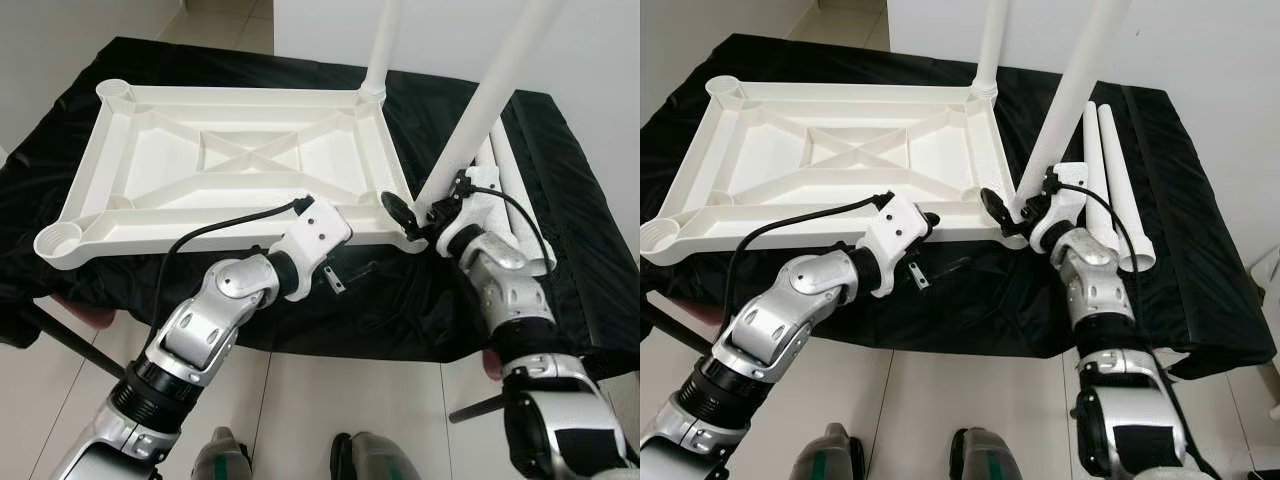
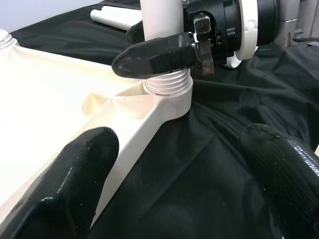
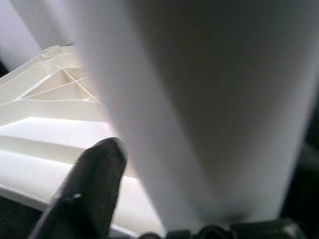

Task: Building children table

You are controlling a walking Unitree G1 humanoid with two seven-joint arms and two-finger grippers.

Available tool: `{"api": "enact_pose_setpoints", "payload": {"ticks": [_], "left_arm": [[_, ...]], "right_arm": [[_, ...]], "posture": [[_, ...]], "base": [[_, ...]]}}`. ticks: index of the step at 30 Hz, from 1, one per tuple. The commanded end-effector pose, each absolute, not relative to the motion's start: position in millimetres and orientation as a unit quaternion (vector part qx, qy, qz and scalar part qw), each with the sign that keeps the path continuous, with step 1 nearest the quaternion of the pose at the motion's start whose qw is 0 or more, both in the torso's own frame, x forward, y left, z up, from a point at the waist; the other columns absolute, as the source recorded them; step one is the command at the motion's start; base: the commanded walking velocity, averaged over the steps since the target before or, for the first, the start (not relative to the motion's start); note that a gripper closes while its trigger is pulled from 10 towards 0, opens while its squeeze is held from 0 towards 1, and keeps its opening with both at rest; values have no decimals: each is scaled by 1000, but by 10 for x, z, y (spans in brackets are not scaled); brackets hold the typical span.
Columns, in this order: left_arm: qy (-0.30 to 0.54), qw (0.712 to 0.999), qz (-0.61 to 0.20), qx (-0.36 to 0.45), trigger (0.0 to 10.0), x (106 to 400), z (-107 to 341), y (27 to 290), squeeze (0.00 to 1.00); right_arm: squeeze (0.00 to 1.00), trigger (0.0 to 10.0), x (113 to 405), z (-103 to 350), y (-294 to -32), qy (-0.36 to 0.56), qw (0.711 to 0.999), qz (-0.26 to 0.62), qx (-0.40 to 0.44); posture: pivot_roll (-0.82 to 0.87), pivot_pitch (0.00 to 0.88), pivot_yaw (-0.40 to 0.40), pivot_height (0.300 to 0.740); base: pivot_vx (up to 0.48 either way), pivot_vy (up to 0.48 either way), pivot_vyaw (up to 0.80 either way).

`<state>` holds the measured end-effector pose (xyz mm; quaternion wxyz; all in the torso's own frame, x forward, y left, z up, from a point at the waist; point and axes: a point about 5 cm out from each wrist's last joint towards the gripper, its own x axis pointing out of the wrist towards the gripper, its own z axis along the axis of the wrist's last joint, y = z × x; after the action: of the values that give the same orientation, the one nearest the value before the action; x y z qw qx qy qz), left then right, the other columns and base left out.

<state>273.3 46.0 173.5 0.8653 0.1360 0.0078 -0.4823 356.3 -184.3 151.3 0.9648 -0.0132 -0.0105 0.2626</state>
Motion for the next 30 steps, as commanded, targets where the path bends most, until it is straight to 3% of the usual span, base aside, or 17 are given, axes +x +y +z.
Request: {"api": "enact_pose_setpoints", "payload": {"ticks": [1,2,3,15,17,30], "left_arm": [[10,865,-483,135,10000,2739,1752,456,0],[10,865,-483,135,10000,2739,1752,456,0],[8,865,-483,136,10000,2747,1758,455,0],[9,864,-485,137,10000,2741,1760,458,0],[9,864,-485,137,10000,2741,1759,457,0],[8,862,-487,139,10000,2737,1745,433,0]], "right_arm": [[0,4745,3547,1437,-1837,4,960,278,-12],[0,4745,3547,1437,-1837,4,960,278,-12],[0,0,3556,1414,-1915,10,960,281,-8],[0,0,3533,1372,-1938,6,959,284,-1],[0,10000,3539,1334,-1896,18,965,260,-15],[0,10000,3503,1298,-1637,15,990,137,13]], "posture": [[-6,23,-50,740],[-6,23,-50,740],[-6,19,-50,740],[-9,23,-47,740],[-10,26,-48,740],[-16,19,-63,740]], "base": [[0,0,0],[0,0,0],[0,0,0],[0,0,0],[0,0,0],[0,0,0]]}}
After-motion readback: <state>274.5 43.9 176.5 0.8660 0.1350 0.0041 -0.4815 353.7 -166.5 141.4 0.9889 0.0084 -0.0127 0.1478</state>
